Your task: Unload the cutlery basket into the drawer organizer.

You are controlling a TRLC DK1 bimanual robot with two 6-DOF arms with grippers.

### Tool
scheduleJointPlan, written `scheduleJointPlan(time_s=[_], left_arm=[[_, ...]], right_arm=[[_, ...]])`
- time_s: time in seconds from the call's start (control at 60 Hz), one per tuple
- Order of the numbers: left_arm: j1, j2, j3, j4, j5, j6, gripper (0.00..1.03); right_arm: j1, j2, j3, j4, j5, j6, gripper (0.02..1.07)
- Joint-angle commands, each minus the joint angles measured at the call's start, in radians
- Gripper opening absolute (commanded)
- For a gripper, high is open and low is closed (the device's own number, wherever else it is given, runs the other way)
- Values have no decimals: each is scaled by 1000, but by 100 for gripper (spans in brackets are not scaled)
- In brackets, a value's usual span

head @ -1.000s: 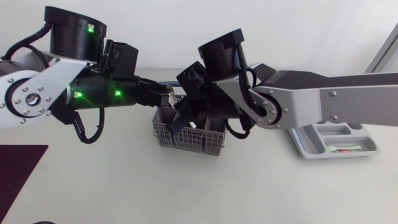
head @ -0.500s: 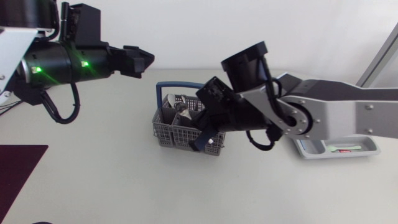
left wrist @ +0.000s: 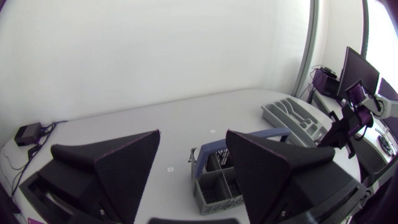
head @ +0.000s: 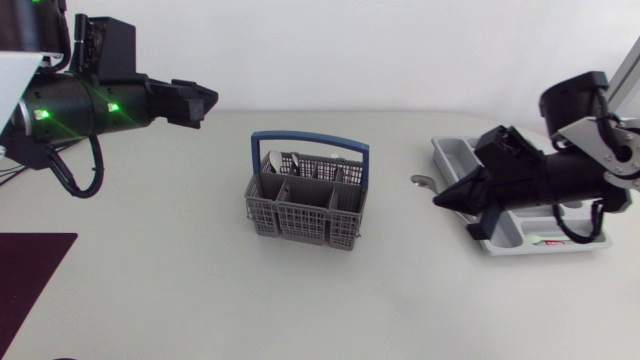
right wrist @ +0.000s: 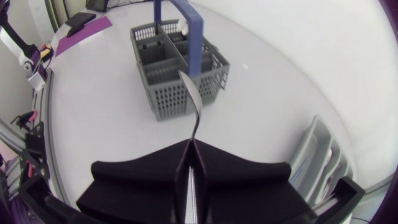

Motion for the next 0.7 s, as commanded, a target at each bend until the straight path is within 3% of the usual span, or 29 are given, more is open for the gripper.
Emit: scheduleJointPlan(time_s=[0.0,0.15,0.55,0.683], left_arm=[[13,-9,-34,-11,3,36,74],[11,-11,-49,-20,0,55,74],[-16,-11,-67,-49,-19,79,74],[-18,-11,-76,-51,-20,82,74]], right_arm=[[-111,33,-7,-51,-31,-194,8],[-291,128,50,-160,-61,-410,8],[-618,455,295,-258,-41,-835,8],[-685,544,360,-255,5,-970,8]])
